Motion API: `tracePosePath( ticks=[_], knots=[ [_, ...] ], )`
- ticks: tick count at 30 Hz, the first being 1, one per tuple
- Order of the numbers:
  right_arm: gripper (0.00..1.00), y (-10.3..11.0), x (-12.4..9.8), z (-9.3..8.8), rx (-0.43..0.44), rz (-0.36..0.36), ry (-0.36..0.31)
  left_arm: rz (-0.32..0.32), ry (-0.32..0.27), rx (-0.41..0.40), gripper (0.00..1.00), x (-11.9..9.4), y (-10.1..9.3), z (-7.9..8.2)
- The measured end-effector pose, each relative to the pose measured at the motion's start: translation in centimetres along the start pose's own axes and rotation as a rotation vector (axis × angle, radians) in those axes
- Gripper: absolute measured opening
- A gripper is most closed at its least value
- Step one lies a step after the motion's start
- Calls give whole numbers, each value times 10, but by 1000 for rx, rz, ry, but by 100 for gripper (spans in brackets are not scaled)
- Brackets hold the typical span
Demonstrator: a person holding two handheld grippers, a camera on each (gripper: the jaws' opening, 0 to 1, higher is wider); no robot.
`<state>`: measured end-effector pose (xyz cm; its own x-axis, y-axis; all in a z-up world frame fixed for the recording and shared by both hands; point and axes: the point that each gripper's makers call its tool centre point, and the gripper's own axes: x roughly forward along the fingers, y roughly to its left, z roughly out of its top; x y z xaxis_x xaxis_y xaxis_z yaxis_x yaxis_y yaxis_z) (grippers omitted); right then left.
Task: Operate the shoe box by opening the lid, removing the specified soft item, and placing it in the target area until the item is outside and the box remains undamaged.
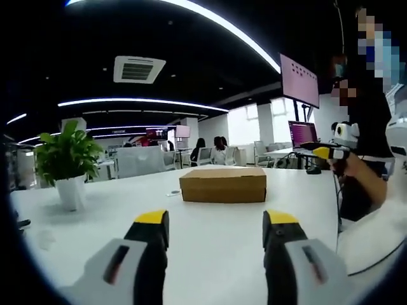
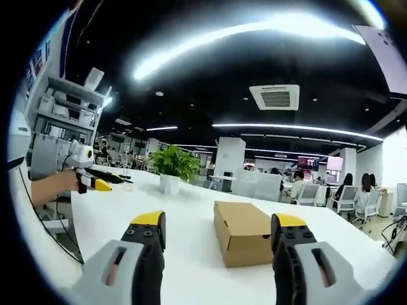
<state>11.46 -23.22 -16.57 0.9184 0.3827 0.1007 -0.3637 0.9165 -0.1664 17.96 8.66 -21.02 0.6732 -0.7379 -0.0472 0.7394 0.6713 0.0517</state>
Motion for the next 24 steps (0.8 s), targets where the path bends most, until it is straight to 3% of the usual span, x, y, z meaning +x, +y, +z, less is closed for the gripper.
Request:
tracePosePath(
  ticks=[5,7,9,12,17,19,21,24],
  knots=[
    [70,-10,5,1,26,-46,-36,-31,6,-24,62,2,-5,-1],
    [74,-10,7,8,27,-40,-75,-53,27,-12,63,3,-6,0],
    [75,-13,8,21,47,-46,-154,-52,20,-37,64,1,-2,7],
    [75,-13,12,22,41,-34,-129,-42,4,-36,64,0,0,17],
    [71,-19,15,7,-33,-68,-8,-20,15,-37,62,7,4,15],
    [62,-18,17,11,-77,-50,-56,-19,31,-46,61,10,4,12],
    [56,-18,18,10,-41,-41,-73,-20,21,-71,62,13,4,13],
    [67,-10,21,14,124,15,-101,-21,-14,-105,66,18,6,18]
  ],
)
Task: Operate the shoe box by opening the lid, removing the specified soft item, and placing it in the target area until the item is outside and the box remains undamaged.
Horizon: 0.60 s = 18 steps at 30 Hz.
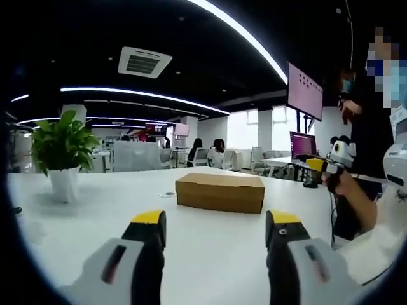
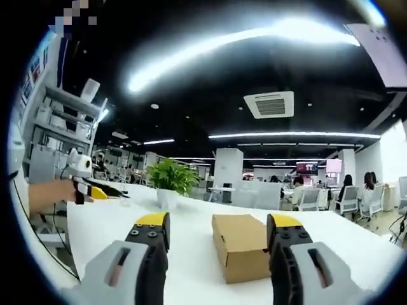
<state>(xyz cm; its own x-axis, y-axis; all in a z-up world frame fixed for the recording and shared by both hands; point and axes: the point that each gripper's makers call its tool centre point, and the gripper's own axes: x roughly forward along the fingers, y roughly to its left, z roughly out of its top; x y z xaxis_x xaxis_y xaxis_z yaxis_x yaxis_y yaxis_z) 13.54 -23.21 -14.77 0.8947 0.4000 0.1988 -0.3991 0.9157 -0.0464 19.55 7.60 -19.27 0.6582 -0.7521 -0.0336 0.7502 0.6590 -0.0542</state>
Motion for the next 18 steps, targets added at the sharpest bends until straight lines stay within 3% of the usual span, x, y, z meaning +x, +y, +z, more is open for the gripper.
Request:
tracePosePath(
  ticks=[1,3,11,16,18],
  knots=[
    [67,3,0,0,16,24,-3,-4,3,9,66,3,-1,0],
    [63,5,0,0,-32,36,-8,2,16,37,66,7,1,1],
    [68,-5,0,-13,-50,-12,56,-40,37,39,64,24,-1,3],
    [71,-13,1,-21,-50,-42,67,-36,18,46,65,34,0,3],
    [72,-16,2,-26,-39,-45,86,-67,-4,-1,63,39,-6,0]
  ],
)
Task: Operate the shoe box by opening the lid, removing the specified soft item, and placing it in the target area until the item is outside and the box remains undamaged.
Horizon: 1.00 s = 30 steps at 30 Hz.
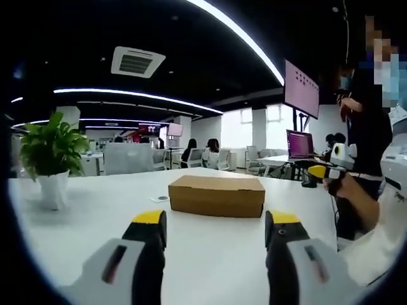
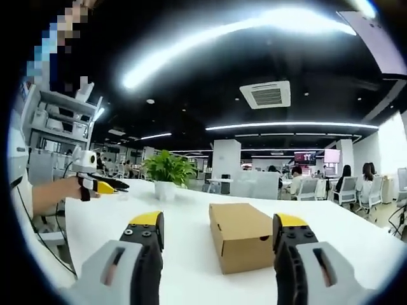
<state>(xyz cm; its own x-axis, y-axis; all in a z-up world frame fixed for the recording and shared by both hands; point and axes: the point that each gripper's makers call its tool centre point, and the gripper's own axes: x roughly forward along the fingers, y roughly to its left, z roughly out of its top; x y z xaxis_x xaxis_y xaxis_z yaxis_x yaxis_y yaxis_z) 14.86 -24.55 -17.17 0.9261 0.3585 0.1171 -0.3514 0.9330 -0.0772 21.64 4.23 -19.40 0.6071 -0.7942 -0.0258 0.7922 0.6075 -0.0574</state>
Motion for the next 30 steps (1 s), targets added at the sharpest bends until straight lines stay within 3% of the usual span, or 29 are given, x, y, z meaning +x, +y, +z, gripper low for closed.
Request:
tracePosePath(
  ticks=[3,10,14,18,23,30],
  knots=[
    [71,-2,0,-2,5,-4,13,0,-5,-8,64,6,-2,-7],
    [69,-5,4,-6,-42,0,46,7,-4,-7,64,8,10,-2],
    [71,-12,7,-7,3,-11,39,25,27,22,63,13,16,-5],
    [71,-13,10,-12,1,-2,64,30,-2,24,63,15,16,4],
    [72,-12,13,-15,-25,-3,75,16,20,55,63,20,21,8],
    [69,-14,28,-15,15,-2,84,-29,0,-56,62,38,23,5]
  ],
)
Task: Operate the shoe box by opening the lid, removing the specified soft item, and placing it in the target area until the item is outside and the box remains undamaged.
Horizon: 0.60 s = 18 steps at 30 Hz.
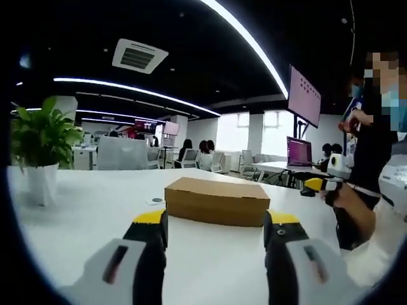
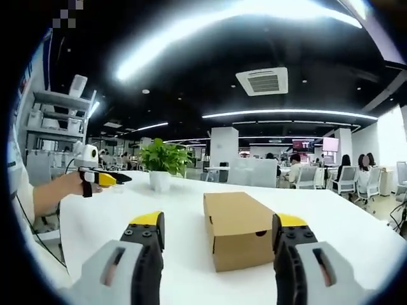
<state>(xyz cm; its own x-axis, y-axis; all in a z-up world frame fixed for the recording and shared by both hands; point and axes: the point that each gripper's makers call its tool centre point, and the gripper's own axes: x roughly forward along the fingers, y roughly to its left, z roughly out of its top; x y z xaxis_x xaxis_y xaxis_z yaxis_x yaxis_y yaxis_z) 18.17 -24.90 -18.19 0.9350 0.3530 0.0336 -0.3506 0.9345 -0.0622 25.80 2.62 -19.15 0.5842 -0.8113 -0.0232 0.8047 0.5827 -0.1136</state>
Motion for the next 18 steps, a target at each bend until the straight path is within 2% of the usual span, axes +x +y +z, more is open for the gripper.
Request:
tracePosePath(
  ticks=[1,2,4,6,10,13,16,18],
  knots=[
    [69,2,2,-2,-4,13,17,1,5,5,61,3,0,-3],
    [69,4,4,-6,-2,25,42,15,37,22,61,8,2,-10],
    [70,3,4,-8,-3,19,45,33,64,54,63,14,2,-17],
    [70,0,3,-9,-3,1,46,0,71,54,64,18,-1,-19],
    [74,-6,1,-10,-1,-27,39,-8,56,39,65,21,6,-13],
    [79,-8,1,-12,-10,-38,40,-46,50,-2,65,29,7,-10],
    [81,-11,2,-13,-14,-49,51,-59,69,34,67,35,6,-11],
    [83,-14,-1,-5,-46,-62,39,-87,84,81,70,41,2,-10]
  ],
)
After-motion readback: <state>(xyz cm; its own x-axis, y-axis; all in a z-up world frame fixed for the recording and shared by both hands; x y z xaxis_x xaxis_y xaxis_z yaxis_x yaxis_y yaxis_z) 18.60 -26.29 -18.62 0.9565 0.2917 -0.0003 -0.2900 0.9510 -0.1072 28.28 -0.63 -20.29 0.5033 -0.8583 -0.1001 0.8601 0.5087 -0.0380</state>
